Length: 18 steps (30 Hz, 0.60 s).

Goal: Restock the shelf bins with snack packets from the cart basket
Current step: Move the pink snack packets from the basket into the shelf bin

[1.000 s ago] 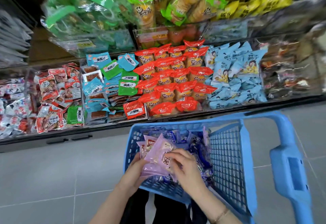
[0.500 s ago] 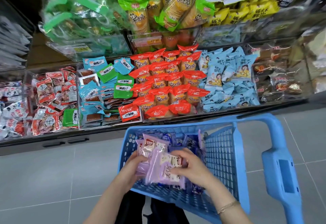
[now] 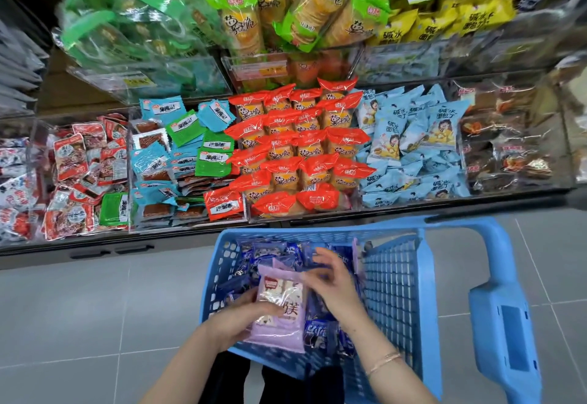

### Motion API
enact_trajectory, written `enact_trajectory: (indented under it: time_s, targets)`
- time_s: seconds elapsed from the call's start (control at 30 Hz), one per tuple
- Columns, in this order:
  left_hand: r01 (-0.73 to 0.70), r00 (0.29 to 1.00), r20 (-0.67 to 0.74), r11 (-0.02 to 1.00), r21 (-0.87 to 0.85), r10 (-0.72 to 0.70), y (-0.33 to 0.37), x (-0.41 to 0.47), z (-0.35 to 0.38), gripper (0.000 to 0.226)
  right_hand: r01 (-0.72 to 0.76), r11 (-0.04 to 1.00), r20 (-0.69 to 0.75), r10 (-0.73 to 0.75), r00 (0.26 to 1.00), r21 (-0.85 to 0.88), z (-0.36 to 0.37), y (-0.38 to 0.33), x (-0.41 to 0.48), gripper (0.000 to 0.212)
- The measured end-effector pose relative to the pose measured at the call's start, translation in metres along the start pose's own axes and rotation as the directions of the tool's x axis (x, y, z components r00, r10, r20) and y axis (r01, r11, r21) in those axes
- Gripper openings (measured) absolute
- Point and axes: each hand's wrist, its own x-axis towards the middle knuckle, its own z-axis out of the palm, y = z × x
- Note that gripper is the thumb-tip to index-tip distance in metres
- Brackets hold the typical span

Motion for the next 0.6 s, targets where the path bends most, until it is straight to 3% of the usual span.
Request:
enact_trajectory:
  time_s: [0.03, 0.1, 0.13, 0.2, 0.3, 0.33, 0.47, 0.5, 0.53, 0.6]
  targets:
    - [-0.019, 0.999, -0.037, 0.999, -0.044, 0.018, -0.003, 0.002, -0.001, 0.085, -0.094, 0.977, -0.139, 0.121, 0.983, 0.191, -0.004, 0.009, 0.009, 0.027]
    - [-0.057, 0.992, -0.119, 0.989, -0.139, 0.041, -0.009, 0.005, -0.005, 0.092, -0.252, 0.726, -0.219, 0.486, 0.846, 0.64, -0.017, 0.025, 0.027, 0.007]
    - [-0.074, 0.988, -0.148, 0.978, -0.193, 0.046, -0.013, 0.006, -0.009, 0.096, -0.276, 0.573, -0.176, 0.609, 0.773, 0.771, -0.025, 0.035, 0.034, 0.013]
    - [-0.11, 0.981, -0.183, 0.955, -0.277, 0.06, -0.019, 0.004, -0.017, 0.097, -0.252, 0.426, -0.124, 0.681, 0.722, 0.869, -0.04, 0.05, 0.049, 0.027]
    - [-0.178, 0.966, -0.241, 0.924, -0.337, 0.098, -0.029, 0.001, -0.029, 0.087, -0.203, 0.364, -0.097, 0.659, 0.746, 0.909, -0.049, 0.062, 0.073, 0.047]
    - [-0.198, 0.96, -0.259, 0.917, -0.347, 0.109, -0.031, 0.0, -0.033, 0.081, -0.185, 0.336, -0.104, 0.684, 0.722, 0.923, -0.051, 0.064, 0.079, 0.048]
    - [-0.234, 0.942, -0.314, 0.901, -0.366, 0.117, -0.037, -0.011, -0.041, 0.057, -0.189, 0.382, -0.16, 0.715, 0.681, 0.905, -0.056, 0.058, 0.094, 0.02]
    - [-0.242, 0.938, -0.328, 0.895, -0.376, 0.116, -0.038, -0.015, -0.043, 0.05, -0.139, 0.266, -0.103, 0.724, 0.682, 0.954, -0.058, 0.053, 0.096, 0.024]
    - [-0.25, 0.935, -0.334, 0.887, -0.387, 0.118, -0.038, -0.019, -0.045, 0.045, -0.167, 0.252, -0.062, 0.704, 0.707, 0.953, -0.057, 0.049, 0.095, 0.026]
    - [-0.266, 0.935, -0.328, 0.875, -0.403, 0.133, -0.039, -0.029, -0.05, 0.041, -0.193, 0.373, -0.127, 0.681, 0.721, 0.907, -0.052, 0.051, 0.083, 0.022]
